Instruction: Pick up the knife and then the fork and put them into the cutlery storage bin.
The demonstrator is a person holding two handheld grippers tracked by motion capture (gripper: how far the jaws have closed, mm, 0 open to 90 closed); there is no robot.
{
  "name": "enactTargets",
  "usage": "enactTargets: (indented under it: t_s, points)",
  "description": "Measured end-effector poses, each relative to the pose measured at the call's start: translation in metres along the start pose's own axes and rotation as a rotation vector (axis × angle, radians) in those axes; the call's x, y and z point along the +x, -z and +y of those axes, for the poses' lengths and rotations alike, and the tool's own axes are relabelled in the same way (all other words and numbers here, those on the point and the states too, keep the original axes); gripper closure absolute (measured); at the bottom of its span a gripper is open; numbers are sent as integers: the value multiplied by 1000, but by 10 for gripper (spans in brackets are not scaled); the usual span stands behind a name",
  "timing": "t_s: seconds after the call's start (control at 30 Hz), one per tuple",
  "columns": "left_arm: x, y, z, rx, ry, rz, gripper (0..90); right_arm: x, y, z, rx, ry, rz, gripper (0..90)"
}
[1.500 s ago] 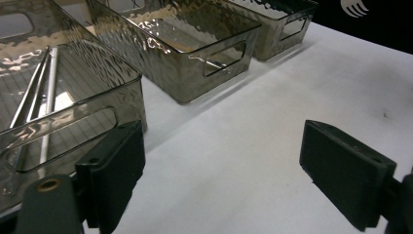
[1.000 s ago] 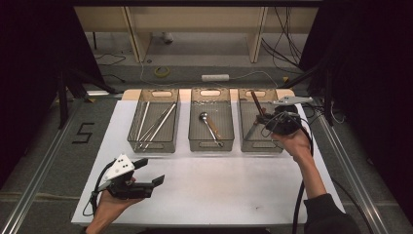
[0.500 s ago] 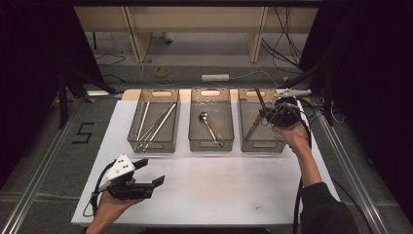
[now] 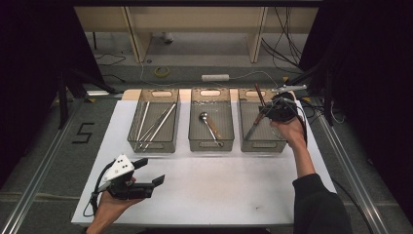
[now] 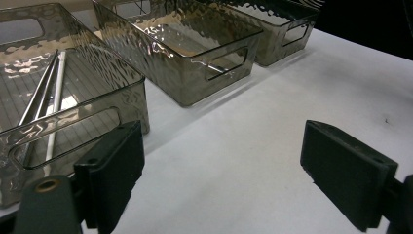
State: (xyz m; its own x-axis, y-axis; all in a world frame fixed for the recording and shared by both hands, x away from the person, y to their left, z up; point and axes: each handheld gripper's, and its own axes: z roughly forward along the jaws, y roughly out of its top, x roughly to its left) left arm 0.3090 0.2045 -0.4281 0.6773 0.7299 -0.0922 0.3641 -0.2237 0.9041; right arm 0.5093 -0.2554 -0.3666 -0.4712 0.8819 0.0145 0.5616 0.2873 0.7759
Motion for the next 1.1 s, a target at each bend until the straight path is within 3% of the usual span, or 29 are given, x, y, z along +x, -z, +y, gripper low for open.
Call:
enactTargets:
  t_s: [0.53,1.1]
  points:
    - [-1,0,0,2,0,-5,157,-5,-29,-1,56,-6,-56,780]
    - [0,0,1,-1,5,-14,157,-4,-45,-8,103,1,-73,780]
